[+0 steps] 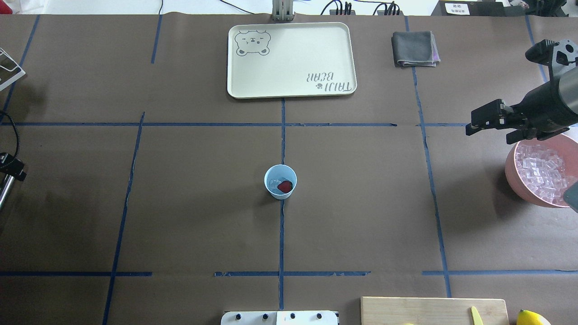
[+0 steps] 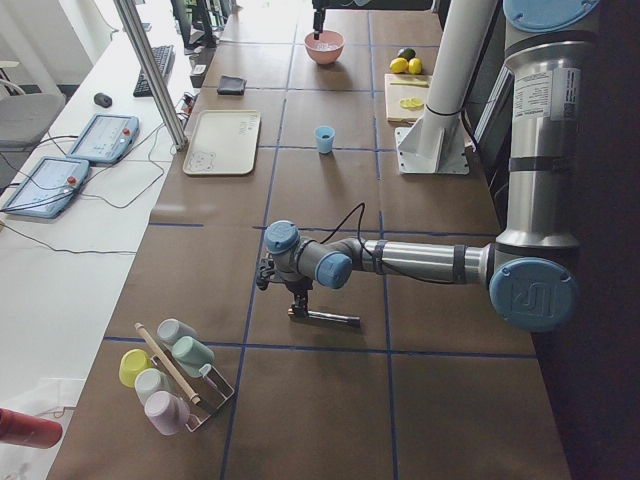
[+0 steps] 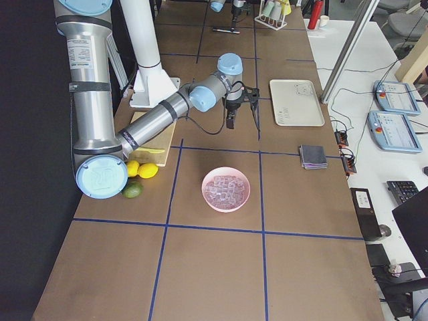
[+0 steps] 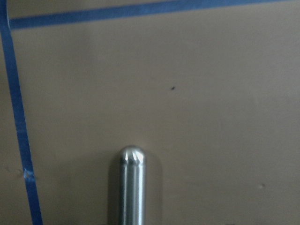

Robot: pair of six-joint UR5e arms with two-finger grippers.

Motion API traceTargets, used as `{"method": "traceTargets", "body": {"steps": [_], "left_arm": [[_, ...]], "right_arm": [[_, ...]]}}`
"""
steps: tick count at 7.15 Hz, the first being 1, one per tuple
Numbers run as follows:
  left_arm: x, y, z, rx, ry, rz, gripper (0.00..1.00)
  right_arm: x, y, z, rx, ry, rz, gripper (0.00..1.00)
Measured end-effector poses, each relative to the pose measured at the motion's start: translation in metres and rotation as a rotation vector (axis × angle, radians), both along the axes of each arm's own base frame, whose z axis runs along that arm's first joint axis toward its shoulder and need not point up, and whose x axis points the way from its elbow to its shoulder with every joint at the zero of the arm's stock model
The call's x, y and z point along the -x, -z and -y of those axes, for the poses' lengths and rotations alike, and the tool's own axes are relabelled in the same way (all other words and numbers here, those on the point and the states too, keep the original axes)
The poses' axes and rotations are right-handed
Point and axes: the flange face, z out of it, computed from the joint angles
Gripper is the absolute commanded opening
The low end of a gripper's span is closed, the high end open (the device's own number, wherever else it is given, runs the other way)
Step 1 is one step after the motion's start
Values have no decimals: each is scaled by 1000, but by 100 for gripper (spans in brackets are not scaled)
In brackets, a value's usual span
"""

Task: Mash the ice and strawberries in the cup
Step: 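Lower the left gripper and close it on the metal muddler, then lift the metal muddler upright with the left gripper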

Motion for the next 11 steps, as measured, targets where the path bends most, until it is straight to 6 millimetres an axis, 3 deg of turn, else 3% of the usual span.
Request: {"method": "traceTargets", "body": {"steps": [5, 8, 11], "left_arm": [[-4, -25, 4, 56, -12, -12, 86], [-4, -25, 6, 52, -15, -11, 62], [-4, -29, 4, 58, -16, -6, 63]], "right_arm": [[2, -1, 2, -3, 0, -2, 100], [3, 0, 3, -4, 0, -1, 100], [3, 1, 3, -7, 1, 0, 100]]}}
